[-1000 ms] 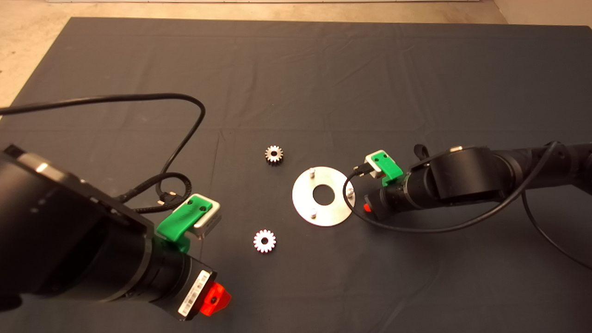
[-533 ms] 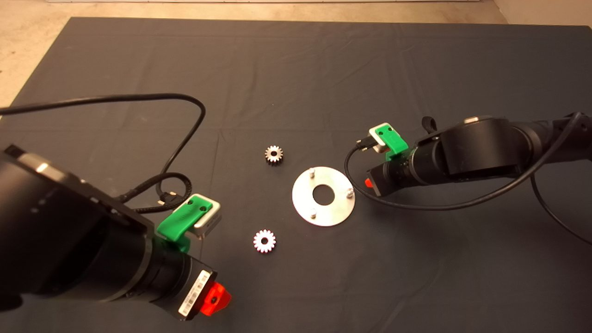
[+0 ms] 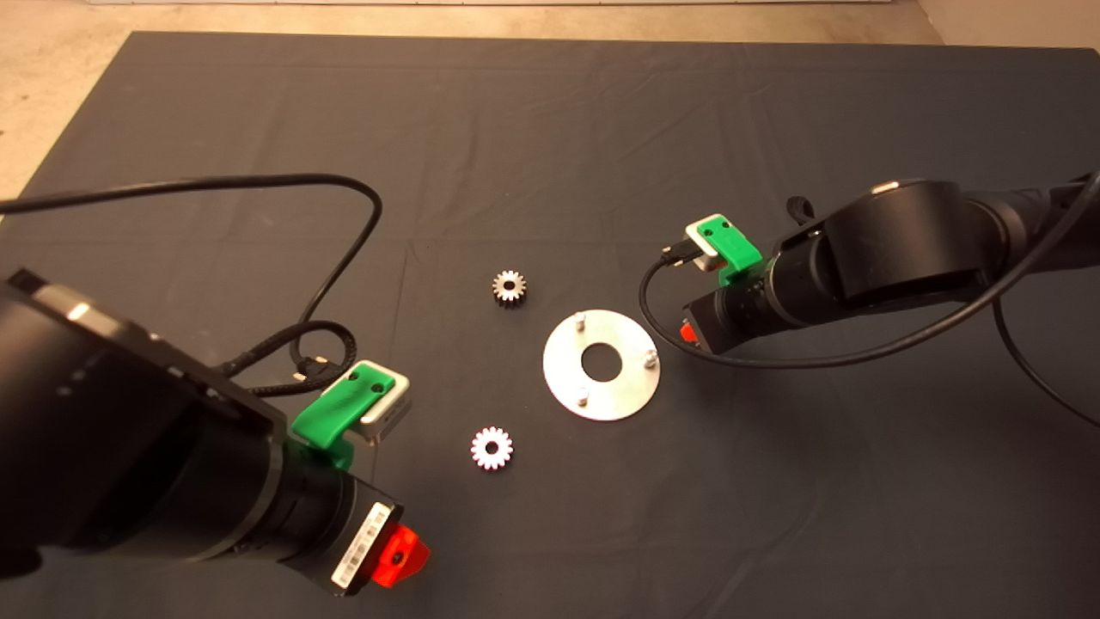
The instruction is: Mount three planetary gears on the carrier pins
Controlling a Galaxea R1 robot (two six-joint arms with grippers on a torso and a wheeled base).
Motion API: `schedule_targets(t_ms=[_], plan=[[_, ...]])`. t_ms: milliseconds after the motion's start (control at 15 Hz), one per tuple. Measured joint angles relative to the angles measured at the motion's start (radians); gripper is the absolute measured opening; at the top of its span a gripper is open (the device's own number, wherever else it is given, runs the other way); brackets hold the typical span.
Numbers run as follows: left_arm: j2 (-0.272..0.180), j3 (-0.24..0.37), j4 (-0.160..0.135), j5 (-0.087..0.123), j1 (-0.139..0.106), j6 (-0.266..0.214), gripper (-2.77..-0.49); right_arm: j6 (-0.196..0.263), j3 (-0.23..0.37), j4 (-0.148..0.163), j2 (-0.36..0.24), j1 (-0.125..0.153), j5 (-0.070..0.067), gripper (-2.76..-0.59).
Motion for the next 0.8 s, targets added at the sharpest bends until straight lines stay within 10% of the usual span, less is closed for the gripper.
schedule_targets(t_ms=[800], plan=[[0.000,0.000,0.000,0.000,0.000,0.001,-0.50,0.001,-0.085,0.036,0.092,0.005,0.000,-2.32]])
